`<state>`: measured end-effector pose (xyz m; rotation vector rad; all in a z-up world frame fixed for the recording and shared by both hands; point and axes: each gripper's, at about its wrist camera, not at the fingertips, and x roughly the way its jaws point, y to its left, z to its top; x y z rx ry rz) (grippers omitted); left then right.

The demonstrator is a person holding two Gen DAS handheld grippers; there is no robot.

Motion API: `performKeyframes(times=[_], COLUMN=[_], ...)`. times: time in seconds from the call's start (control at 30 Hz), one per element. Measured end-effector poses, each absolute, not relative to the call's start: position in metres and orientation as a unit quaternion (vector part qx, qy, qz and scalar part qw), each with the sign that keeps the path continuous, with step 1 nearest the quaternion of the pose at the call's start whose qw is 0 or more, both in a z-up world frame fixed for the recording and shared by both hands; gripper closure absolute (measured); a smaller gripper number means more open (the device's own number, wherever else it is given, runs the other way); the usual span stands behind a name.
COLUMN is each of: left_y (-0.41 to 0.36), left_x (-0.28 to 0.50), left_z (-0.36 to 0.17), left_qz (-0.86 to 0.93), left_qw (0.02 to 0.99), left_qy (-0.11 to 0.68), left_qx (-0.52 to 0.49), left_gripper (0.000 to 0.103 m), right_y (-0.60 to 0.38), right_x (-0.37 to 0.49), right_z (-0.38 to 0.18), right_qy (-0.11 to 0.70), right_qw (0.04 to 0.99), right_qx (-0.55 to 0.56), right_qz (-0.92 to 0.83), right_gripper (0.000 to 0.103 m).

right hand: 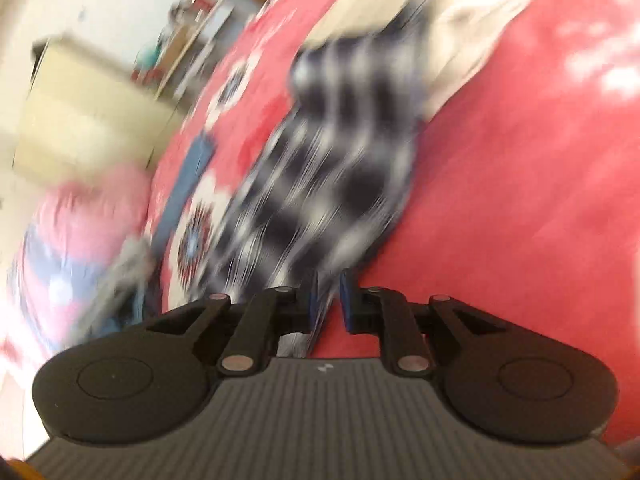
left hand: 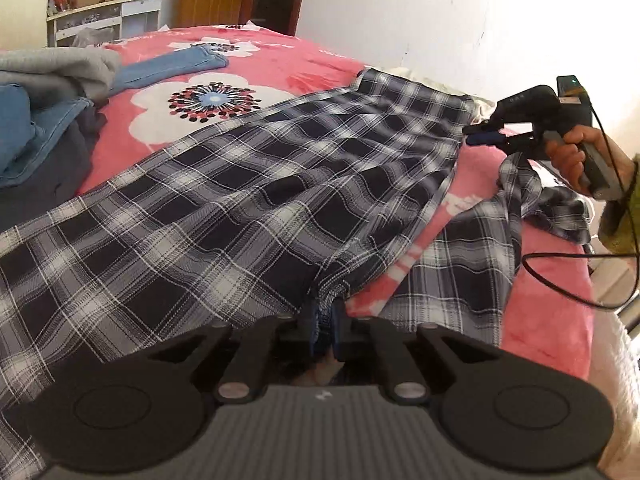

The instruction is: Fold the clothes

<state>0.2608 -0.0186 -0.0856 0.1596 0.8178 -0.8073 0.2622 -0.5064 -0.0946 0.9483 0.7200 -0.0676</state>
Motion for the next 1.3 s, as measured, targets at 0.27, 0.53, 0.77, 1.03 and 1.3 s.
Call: performKeyframes(times=[0.27,0.53,0.77,1.03,1.3], left_y=[-0.019,-0.016,0.0,0.053,0.102], left_x=[0.25,0.254,0.243,0.259,0.295], left_z=[-0.087,-0.088,-0.067,-0.061,-0.102], left_qz=[-0.381,-0.396,-0.403,-0.293,-0.19], left_qw=[0.843,0.836,0.847,0.905,0.907], left_qy=[0.372,0.376,0.345,0.3,0.342], left_qx=[0.074,0.051,-0.018,-0.073,-0.158], left_gripper=[0.091,0.085,0.053,0.046,0.048], right_y=[-0.529,-0.52,-0.518,-0.422,-0.43], right_x=[0.293,0.268,0.264,0.395,0.512], right_z=[-0.116,-0.086,-0.055,-0.039,-0.095], right_qy=[0.333,0.305,0.263,0.35,0.394], right_qw=[0.817,0.887,0.909,0.92,0.915], right_qx=[0.469,0.326,0.318,0.172,0.086], right_qz=[-0.04,-0.118,-0.062,0.05,-0.03], right_gripper=[0.087,0.098,0.097,0.096,0.103])
